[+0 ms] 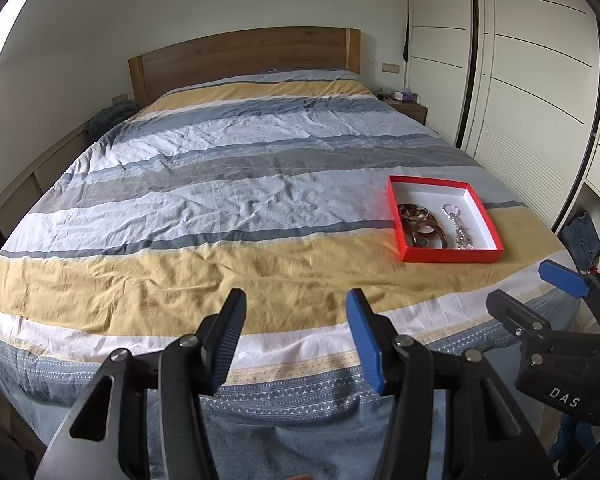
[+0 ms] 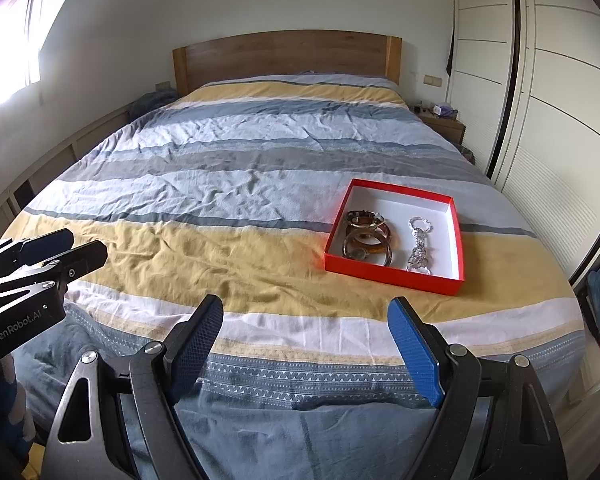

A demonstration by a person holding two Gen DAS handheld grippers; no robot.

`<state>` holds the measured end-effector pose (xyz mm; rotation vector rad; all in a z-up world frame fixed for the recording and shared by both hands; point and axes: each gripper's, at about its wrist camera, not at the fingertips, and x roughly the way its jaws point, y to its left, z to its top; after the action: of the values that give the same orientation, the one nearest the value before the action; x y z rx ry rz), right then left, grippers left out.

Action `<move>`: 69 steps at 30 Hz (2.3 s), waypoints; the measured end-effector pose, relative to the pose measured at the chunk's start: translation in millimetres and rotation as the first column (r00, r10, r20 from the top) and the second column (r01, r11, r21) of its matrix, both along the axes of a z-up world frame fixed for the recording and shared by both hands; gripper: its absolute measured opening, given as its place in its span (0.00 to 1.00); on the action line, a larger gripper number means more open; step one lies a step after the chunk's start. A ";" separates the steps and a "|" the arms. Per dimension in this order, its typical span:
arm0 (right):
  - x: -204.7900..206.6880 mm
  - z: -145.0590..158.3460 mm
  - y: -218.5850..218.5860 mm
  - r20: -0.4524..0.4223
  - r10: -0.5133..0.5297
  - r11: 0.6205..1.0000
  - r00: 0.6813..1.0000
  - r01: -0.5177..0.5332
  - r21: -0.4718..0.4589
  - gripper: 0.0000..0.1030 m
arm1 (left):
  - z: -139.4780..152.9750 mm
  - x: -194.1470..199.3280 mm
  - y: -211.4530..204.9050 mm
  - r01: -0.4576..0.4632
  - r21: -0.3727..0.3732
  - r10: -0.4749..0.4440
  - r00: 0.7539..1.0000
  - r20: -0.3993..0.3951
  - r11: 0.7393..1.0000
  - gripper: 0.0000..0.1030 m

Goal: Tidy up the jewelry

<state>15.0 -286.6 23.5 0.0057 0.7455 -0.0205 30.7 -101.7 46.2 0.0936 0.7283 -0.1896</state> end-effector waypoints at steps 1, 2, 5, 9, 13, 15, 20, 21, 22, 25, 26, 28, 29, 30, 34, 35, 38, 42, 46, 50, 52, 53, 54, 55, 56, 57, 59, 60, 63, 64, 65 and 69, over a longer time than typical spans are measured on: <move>0.2 -0.2 0.9 -0.001 0.001 1.000 1.000 -0.001 -0.003 0.81 | -1.3 0.3 1.0 -0.001 0.002 0.001 1.000 -0.001 1.000 0.48; 0.5 -0.4 1.7 -0.002 0.001 1.000 1.000 -0.001 -0.005 0.81 | -2.5 0.6 1.9 -0.004 0.005 0.004 1.000 -0.003 1.000 0.48; 1.9 -1.0 3.6 -0.007 0.002 1.000 1.000 -0.002 -0.012 0.81 | -5.2 1.0 5.9 -0.006 0.002 0.006 1.000 -0.008 1.000 0.48; 3.3 -2.6 6.7 -0.016 0.005 1.000 1.000 -0.006 -0.021 0.81 | -7.5 1.9 10.7 -0.006 -0.008 0.006 1.000 -0.012 1.000 0.48; 4.5 -4.8 9.3 -0.025 0.009 1.000 1.000 -0.010 -0.030 0.81 | -10.3 3.7 13.2 -0.004 -0.014 0.004 1.000 -0.019 1.000 0.49; 5.9 -5.8 10.6 -0.030 0.009 0.999 1.000 -0.010 -0.034 0.81 | -12.2 5.1 14.8 -0.004 -0.017 0.003 1.000 -0.024 1.000 0.49; 8.0 -8.8 12.3 -0.041 0.008 0.999 0.999 -0.009 -0.041 0.81 | -15.5 6.9 18.4 -0.005 -0.024 0.004 1.000 -0.030 1.000 0.52; 8.7 -9.4 12.8 -0.044 0.008 0.999 0.999 -0.010 -0.042 0.81 | -16.2 7.3 19.0 -0.006 -0.023 0.006 1.000 -0.031 1.000 0.52; 9.3 -10.0 13.6 -0.046 0.009 0.999 0.999 -0.011 -0.044 0.81 | -17.0 7.8 19.6 -0.007 -0.022 0.007 0.999 -0.031 1.000 0.52; 10.0 -11.1 15.2 -0.051 0.013 0.999 0.999 -0.016 -0.048 0.81 | -18.8 9.1 21.3 -0.011 -0.024 0.010 0.999 -0.035 1.000 0.53; 10.4 -11.4 15.8 -0.052 0.014 0.999 0.999 -0.016 -0.049 0.81 | -19.3 9.3 21.3 -0.012 -0.024 0.011 0.999 -0.036 1.000 0.53; 10.7 -11.5 16.5 -0.053 0.013 0.999 0.999 -0.015 -0.049 0.81 | -20.6 10.0 22.2 -0.013 -0.023 0.012 0.999 -0.037 1.000 0.53; 10.9 -11.8 16.8 -0.054 0.012 0.999 0.998 -0.015 -0.049 0.81 | -21.2 10.5 22.5 -0.013 -0.022 0.012 0.999 -0.038 1.000 0.53; 11.3 -12.6 17.2 -0.056 0.012 0.999 0.998 -0.015 -0.050 0.81 | -21.2 10.5 22.7 -0.013 -0.022 0.012 0.999 -0.038 1.000 0.53; 12.2 -15.3 17.6 -0.062 0.014 0.998 0.998 -0.017 -0.053 0.81 | -22.5 11.5 24.3 -0.012 -0.021 0.011 0.999 -0.036 1.000 0.53; 12.7 -15.5 17.1 -0.062 0.014 0.998 0.998 -0.017 -0.053 0.81 | -21.9 11.0 23.5 -0.014 -0.022 0.013 0.999 -0.036 1.000 0.53; 12.7 -15.4 17.2 -0.062 0.013 0.998 0.998 -0.016 -0.053 0.81 | -22.7 11.3 24.8 -0.013 -0.021 0.013 0.999 -0.035 1.000 0.53; 13.3 -15.9 17.2 -0.062 0.011 0.998 0.998 -0.015 -0.055 0.81 | -22.7 11.3 24.8 -0.013 -0.019 0.013 0.999 -0.035 1.000 0.53; 14.0 -17.0 15.8 -0.064 0.010 0.998 0.998 -0.013 -0.054 0.81 | -24.1 11.7 26.1 -0.013 -0.019 0.012 0.999 -0.038 1.000 0.53; 14.4 -17.8 14.7 -0.066 0.007 0.998 0.998 -0.011 -0.054 0.81 | -25.8 11.6 26.7 -0.012 -0.013 0.011 0.999 -0.040 1.000 0.53; 14.3 -17.7 14.7 -0.066 0.008 0.998 0.998 -0.012 -0.054 0.81 | -25.8 11.5 26.9 -0.011 -0.012 0.010 0.999 -0.040 1.000 0.53; 14.3 -17.7 14.7 -0.065 0.008 0.998 0.998 -0.011 -0.054 0.81 | -25.6 11.2 26.1 -0.011 -0.012 0.011 0.999 -0.038 1.000 0.53; 14.3 -17.8 14.7 -0.066 0.008 0.998 0.998 -0.011 -0.054 0.81 | -26.0 10.9 26.2 -0.010 -0.010 0.010 0.999 -0.037 1.000 0.53; 14.3 -17.9 14.7 -0.066 0.008 0.998 0.998 -0.011 -0.054 0.81 | -26.5 10.8 27.4 -0.010 -0.010 0.009 0.999 -0.037 1.000 0.53; 14.3 -17.7 14.9 -0.066 0.008 0.998 0.998 -0.012 -0.054 0.81 | -26.2 10.6 26.4 -0.010 -0.012 0.010 0.999 -0.038 1.000 0.53; 14.3 -17.7 14.9 -0.066 0.008 0.998 0.998 -0.012 -0.054 0.81 | -26.4 10.4 27.0 -0.010 -0.013 0.009 0.999 -0.038 1.000 0.53; 14.3 -17.9 14.9 -0.067 0.009 0.998 0.998 -0.012 -0.055 0.81 | -26.1 10.3 26.7 -0.010 -0.011 0.010 0.999 -0.038 1.000 0.53; 14.2 -17.9 15.2 -0.067 0.009 0.998 0.998 -0.012 -0.055 0.81 | -25.8 10.5 26.2 -0.010 -0.012 0.009 0.999 -0.039 1.000 0.53; 14.0 -18.5 14.4 -0.069 0.010 0.998 0.998 -0.014 -0.057 0.81 | -25.5 10.5 26.0 -0.010 -0.010 0.010 0.999 -0.038 1.000 0.53; 14.0 -18.6 14.4 -0.069 0.010 0.998 0.998 -0.014 -0.058 0.81 | -26.0 10.2 27.1 -0.010 -0.010 0.010 0.999 -0.038 1.000 0.53; 14.1 -18.5 14.8 -0.069 0.009 0.998 0.998 -0.013 -0.058 0.81 | -25.7 10.4 26.6 -0.010 -0.010 0.010 0.999 -0.038 1.000 0.53; 13.7 -19.4 14.7 -0.071 0.011 0.998 0.997 -0.015 -0.060 0.81 | -25.3 10.5 25.8 -0.010 -0.011 0.009 0.999 -0.038 1.000 0.53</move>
<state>28.7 -271.9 4.0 -0.0578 0.8158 -0.0311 41.2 -76.0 20.9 0.0759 0.7657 -0.1869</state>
